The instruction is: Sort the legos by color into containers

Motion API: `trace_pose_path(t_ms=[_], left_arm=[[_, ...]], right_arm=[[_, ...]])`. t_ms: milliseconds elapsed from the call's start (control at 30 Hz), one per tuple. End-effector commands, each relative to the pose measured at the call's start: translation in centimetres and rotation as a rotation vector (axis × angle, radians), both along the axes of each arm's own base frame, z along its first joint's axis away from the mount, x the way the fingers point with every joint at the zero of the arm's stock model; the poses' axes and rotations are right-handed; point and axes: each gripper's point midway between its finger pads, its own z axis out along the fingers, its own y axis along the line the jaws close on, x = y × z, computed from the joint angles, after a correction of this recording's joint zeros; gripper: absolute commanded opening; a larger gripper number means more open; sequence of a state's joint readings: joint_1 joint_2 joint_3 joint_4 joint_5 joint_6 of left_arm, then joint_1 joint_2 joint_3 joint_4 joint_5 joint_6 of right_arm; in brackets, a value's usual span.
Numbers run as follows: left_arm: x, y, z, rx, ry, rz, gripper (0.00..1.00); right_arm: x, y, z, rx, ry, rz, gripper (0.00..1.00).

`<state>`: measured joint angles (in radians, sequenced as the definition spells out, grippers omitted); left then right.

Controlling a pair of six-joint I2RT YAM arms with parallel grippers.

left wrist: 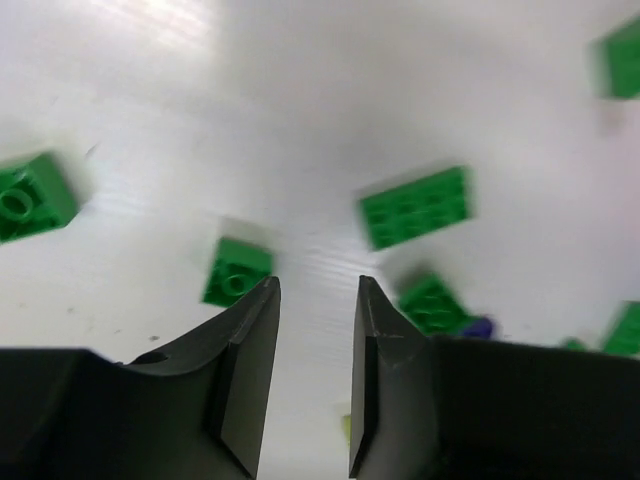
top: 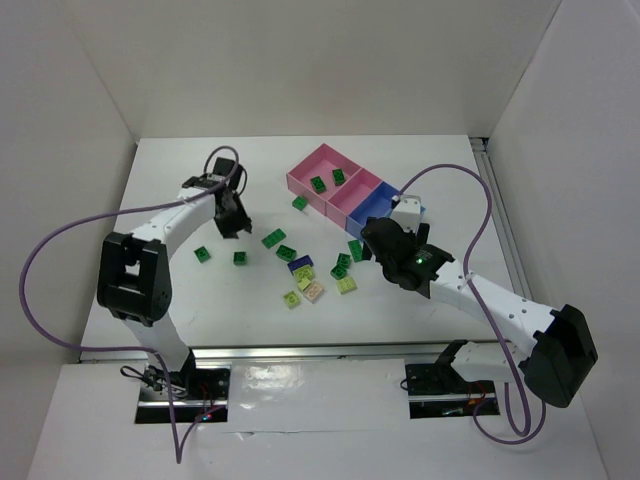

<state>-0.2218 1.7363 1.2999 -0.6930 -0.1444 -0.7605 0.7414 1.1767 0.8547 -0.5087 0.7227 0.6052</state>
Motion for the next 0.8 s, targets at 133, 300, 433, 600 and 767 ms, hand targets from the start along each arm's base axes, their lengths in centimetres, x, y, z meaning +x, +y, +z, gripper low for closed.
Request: trace_pose_path(t_ms=[133, 300, 433, 600, 767], left_arm=[[5.7, -5.6, 5.6, -0.066, -0.134, -0.109, 0.31], [5.3, -3.5, 3.9, 0.052, -0.079, -0.074, 0.51], [1.8, -0.9, 1.1, 0.167, 0.016, -0.131, 0.87], [-1.8, 0.4, -2.6, 0.222, 0.134, -0.272, 1.0], [-2.3, 0.8, -4.0, 0.2, 0.164, -0.254, 0.95]], right_arm=[[1.1, 0.0, 2.2, 0.029, -0.07, -0.042, 0.93], [0.9, -0.2, 2.7, 0.037, -0.079, -0.042, 0.94], [0.9, -0.6, 2.7, 0.021, -0.081, -0.055, 0.96], [1.2, 0.0, 2.2, 0.027, -0.072, -0.044, 0.98], [1.1, 0.3, 1.7, 0.031, -0.054, -0.03, 0.98]])
